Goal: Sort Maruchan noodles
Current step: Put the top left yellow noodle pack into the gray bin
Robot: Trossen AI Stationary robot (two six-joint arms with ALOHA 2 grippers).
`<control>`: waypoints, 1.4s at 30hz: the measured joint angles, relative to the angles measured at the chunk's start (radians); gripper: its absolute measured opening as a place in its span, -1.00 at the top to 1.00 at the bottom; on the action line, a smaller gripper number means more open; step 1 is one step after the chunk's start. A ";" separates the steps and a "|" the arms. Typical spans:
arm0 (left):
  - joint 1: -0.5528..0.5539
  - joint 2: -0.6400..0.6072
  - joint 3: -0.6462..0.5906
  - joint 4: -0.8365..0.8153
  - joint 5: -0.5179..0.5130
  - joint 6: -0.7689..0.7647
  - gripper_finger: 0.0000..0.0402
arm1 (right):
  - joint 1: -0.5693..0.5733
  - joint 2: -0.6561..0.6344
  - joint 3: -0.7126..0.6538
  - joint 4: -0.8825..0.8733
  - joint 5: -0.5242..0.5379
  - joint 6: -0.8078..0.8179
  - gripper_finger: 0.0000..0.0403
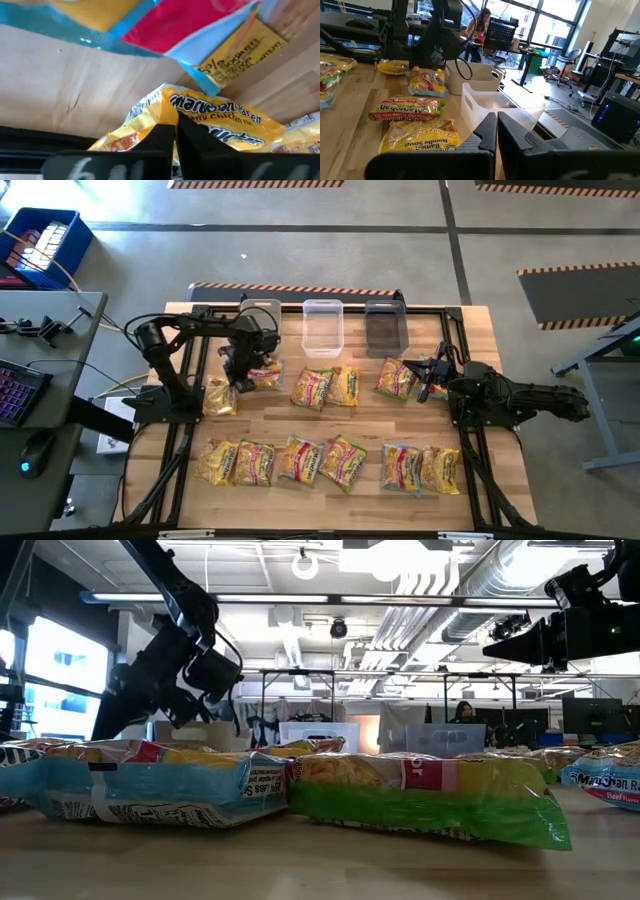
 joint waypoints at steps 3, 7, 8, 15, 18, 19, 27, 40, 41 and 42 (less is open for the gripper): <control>-0.003 -0.037 0.000 -0.017 -0.002 0.000 1.00 | 0.000 0.000 0.000 0.000 0.000 0.000 0.99; -0.003 -0.125 0.000 -0.041 -0.002 -0.026 1.00 | 0.000 0.000 0.000 0.000 0.000 0.000 0.99; -0.003 -0.153 0.000 -0.044 0.004 -0.042 1.00 | 0.000 0.000 0.000 0.000 0.000 0.000 0.99; -0.012 -0.369 0.000 -0.038 0.075 -0.171 1.00 | 0.000 0.000 0.000 0.000 0.000 0.000 0.99; -0.020 -0.463 0.001 -0.003 0.117 -0.229 1.00 | 0.000 0.000 0.000 0.000 0.000 0.000 0.99; -0.023 -0.492 0.001 0.009 0.132 -0.249 1.00 | 0.000 0.000 0.000 0.000 0.000 0.000 0.99; -0.044 -0.696 0.000 0.242 0.221 -0.420 1.00 | 0.000 0.000 0.000 0.000 0.000 0.000 0.99; -0.038 -0.814 -0.057 0.792 0.189 -0.509 1.00 | 0.000 0.000 0.000 0.000 0.000 0.000 0.99; -0.028 -0.814 -0.072 0.829 0.189 -0.502 1.00 | 0.000 0.000 0.000 0.000 0.000 0.000 0.99; -0.016 -0.814 -0.089 0.873 0.189 -0.497 1.00 | 0.000 0.000 0.000 0.000 0.000 0.000 0.99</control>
